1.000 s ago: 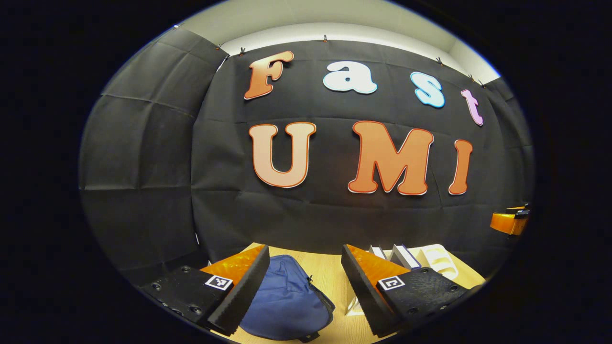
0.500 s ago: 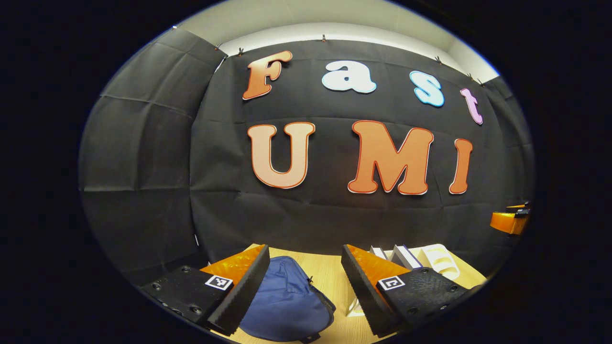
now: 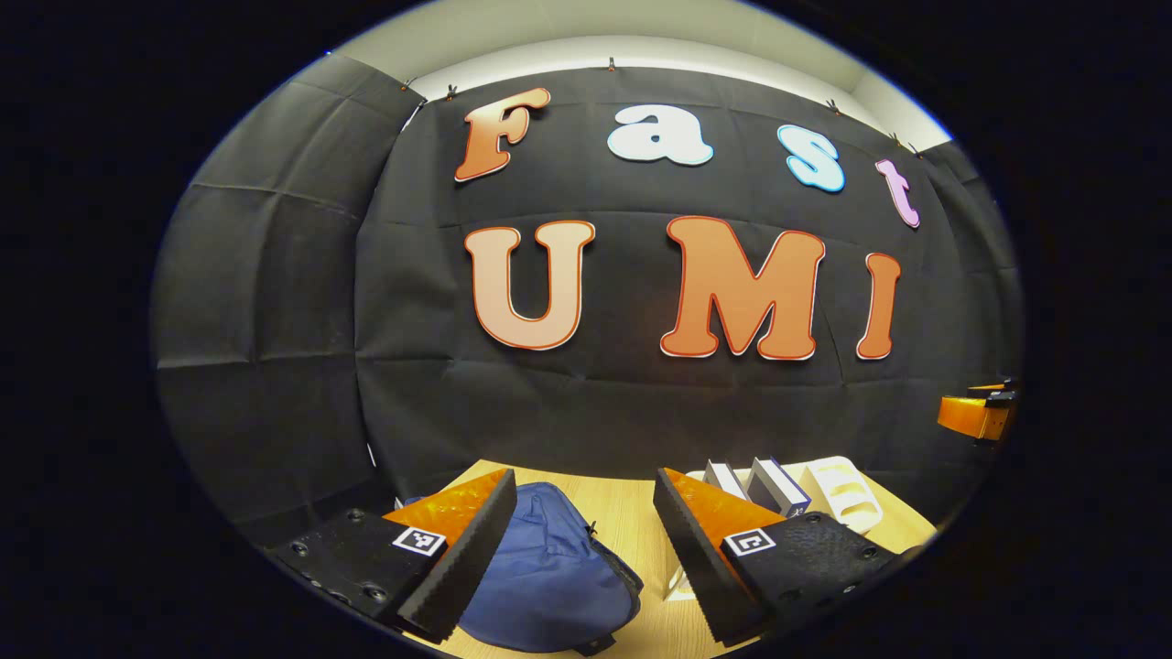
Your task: Open the schoolbag, grab two books from the bookshelf and put them into the schoolbag.
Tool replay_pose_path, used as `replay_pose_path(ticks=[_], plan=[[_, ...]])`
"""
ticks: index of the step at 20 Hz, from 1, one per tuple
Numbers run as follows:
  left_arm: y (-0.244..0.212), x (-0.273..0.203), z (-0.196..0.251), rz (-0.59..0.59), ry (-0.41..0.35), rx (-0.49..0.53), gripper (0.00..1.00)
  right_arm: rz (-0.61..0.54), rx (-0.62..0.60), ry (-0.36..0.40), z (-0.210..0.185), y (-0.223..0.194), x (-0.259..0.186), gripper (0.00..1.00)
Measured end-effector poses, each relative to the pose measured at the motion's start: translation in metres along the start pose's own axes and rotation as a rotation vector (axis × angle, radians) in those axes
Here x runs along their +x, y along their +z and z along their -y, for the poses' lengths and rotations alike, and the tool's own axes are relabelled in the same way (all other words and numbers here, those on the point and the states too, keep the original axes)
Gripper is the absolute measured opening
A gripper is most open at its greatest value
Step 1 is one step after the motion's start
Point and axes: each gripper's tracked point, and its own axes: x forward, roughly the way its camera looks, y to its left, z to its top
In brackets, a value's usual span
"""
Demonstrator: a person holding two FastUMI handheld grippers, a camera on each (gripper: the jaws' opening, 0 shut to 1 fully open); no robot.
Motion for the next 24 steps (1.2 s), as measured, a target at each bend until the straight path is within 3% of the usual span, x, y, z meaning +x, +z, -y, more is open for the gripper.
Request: replay_pose_path(ticks=[9,13,17,24], plan=[[-0.003,-0.003,0.003,-0.005,-0.021,0.034,0.94,-0.002,-0.005,0.001,-0.003,-0.003,-0.004,0.95],[-0.028,0.0,0.017,-0.042,-0.057,0.113,0.94,-0.016,0.004,-0.006,0.001,-0.009,-0.007,0.95],[-0.086,0.002,0.028,-0.104,-0.069,0.355,0.95,-0.036,0.021,-0.028,0.014,-0.019,-0.01,0.95],[-0.237,-0.001,0.068,-0.274,-0.202,0.766,0.95,-0.084,0.017,-0.105,0.051,-0.039,-0.02,0.95]])
